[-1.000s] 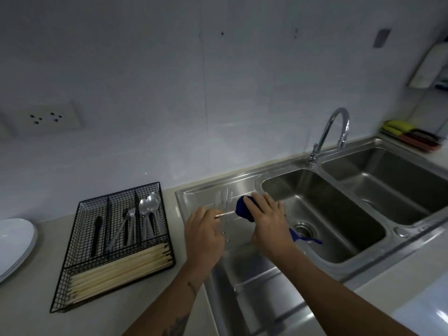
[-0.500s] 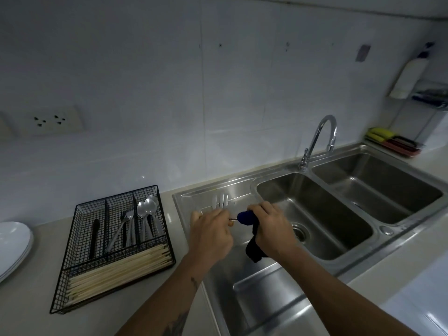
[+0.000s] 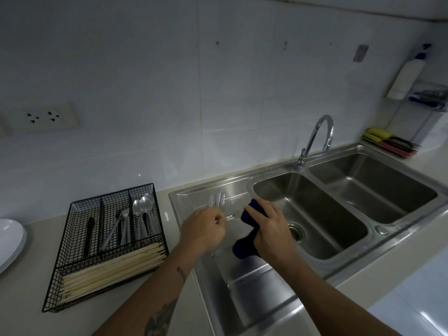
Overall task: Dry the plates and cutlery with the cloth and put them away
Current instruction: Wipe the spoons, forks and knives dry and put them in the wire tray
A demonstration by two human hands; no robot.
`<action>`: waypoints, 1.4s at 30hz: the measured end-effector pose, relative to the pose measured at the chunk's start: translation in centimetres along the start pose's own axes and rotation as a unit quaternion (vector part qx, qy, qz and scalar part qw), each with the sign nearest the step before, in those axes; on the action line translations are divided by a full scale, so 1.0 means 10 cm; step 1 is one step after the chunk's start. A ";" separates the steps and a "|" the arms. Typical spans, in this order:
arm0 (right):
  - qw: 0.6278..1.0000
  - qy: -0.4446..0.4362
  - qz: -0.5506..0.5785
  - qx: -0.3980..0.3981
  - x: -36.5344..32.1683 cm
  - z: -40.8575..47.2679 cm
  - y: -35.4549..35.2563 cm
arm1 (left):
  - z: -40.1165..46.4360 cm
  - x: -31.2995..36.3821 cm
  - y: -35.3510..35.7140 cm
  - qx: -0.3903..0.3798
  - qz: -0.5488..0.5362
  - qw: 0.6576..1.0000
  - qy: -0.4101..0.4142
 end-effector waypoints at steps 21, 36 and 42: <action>0.973 0.135 0.184 0.021 0.04 0.20 -0.21 | 0.22 0.02 -0.02 0.053 -0.401 0.911 -0.076; 0.997 0.069 0.020 -0.031 -0.07 0.09 0.16 | 0.14 -0.05 -0.14 0.042 -0.688 0.715 -0.118; 0.999 0.007 -0.031 -0.037 -0.17 0.16 0.02 | 0.13 0.07 -0.20 0.006 -0.733 0.672 -0.103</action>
Point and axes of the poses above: each hand's wrist, its own z-axis towards the middle knuckle, its own y-axis out of the palm, x = y × z, the point moved 2 cm from there along z, towards the middle knuckle, and after that the axes turned 15 degrees about -x, right-handed, at the moved point
